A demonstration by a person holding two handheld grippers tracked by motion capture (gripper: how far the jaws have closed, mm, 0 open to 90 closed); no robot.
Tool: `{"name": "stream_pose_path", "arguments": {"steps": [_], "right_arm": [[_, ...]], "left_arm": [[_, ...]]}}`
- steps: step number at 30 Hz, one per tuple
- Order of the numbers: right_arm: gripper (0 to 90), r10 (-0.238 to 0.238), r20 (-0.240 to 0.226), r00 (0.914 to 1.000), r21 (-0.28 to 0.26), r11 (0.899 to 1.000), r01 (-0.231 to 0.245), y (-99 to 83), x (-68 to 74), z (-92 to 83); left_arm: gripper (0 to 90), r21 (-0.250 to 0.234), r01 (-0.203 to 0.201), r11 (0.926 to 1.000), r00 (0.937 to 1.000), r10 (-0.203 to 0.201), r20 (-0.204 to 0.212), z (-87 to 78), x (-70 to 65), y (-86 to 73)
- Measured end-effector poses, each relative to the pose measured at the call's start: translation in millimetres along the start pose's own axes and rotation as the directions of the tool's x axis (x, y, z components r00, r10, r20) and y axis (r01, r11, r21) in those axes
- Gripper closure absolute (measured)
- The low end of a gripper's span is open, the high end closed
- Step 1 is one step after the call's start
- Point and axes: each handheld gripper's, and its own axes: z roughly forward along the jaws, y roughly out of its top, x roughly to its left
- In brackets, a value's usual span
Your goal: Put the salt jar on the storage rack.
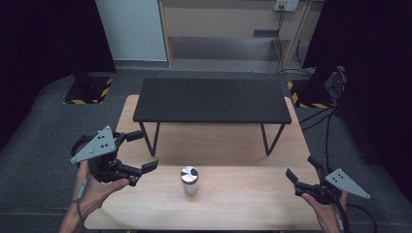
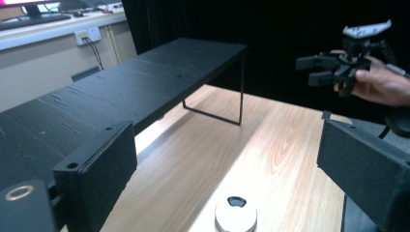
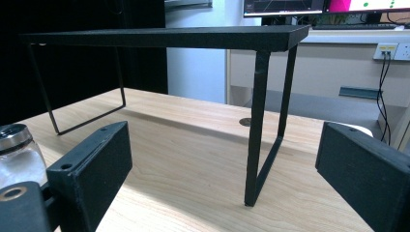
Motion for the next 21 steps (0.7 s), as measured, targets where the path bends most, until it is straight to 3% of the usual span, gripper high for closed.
{"name": "stream_pose_path", "arguments": {"steps": [13,21], "right_arm": [[5.9,-0.006,-0.004,1.0,0.0,1.0,0.006,0.5,0.4,-0.1],[6.2,-0.006,-0.004,1.0,-0.001,1.0,0.006,0.4,-0.7,-0.3]], "left_arm": [[4.7,0.104,-0.002,0.9946,0.9998,0.0,0.019,35.2,2.3,-7.6],[4.8,0.207,0.005,0.9782,0.9984,-0.017,0.055,72.7,5.1,-20.3]]}}
